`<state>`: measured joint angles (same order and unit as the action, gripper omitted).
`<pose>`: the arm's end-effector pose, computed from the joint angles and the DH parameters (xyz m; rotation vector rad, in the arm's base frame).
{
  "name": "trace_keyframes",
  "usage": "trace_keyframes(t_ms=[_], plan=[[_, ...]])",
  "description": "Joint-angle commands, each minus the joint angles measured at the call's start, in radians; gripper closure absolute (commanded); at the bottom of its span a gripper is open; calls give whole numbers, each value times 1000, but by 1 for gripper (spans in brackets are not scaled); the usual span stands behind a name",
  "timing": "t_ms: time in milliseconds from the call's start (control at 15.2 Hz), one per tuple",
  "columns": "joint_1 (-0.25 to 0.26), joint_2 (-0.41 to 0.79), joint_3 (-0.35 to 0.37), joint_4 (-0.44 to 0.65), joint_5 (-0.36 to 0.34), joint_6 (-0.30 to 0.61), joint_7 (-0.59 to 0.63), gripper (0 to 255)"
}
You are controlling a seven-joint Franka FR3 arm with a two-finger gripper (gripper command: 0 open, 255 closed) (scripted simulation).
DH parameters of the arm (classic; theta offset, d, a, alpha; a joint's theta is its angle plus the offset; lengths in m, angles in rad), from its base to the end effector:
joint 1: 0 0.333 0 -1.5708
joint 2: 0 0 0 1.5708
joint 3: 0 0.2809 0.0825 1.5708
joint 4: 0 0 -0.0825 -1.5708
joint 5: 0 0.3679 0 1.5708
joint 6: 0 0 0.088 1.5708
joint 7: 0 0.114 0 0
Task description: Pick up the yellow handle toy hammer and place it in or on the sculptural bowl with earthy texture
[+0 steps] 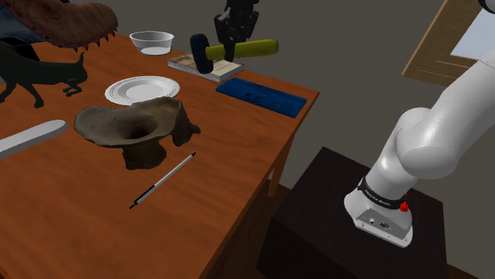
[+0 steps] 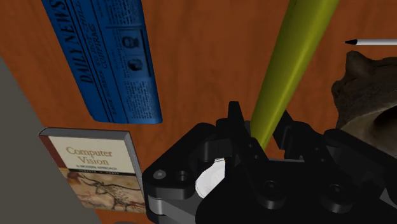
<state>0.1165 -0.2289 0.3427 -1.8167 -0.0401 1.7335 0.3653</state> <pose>0.4366 0.2293 0.5948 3.0734 0.1454 0.2588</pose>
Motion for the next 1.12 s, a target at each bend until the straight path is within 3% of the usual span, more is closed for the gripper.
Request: trace_keyframes(t_ms=[0, 330, 528, 792, 1056], plan=[[-1, 7, 0, 36, -2, -29, -1, 255], [-2, 24, 2, 111, -7, -87, -2, 255], [21, 110, 57, 197, -40, -100, 78, 255], [67, 246, 123, 337, -107, -131, 186, 255], [144, 408, 174, 519, -199, -187, 289, 255]])
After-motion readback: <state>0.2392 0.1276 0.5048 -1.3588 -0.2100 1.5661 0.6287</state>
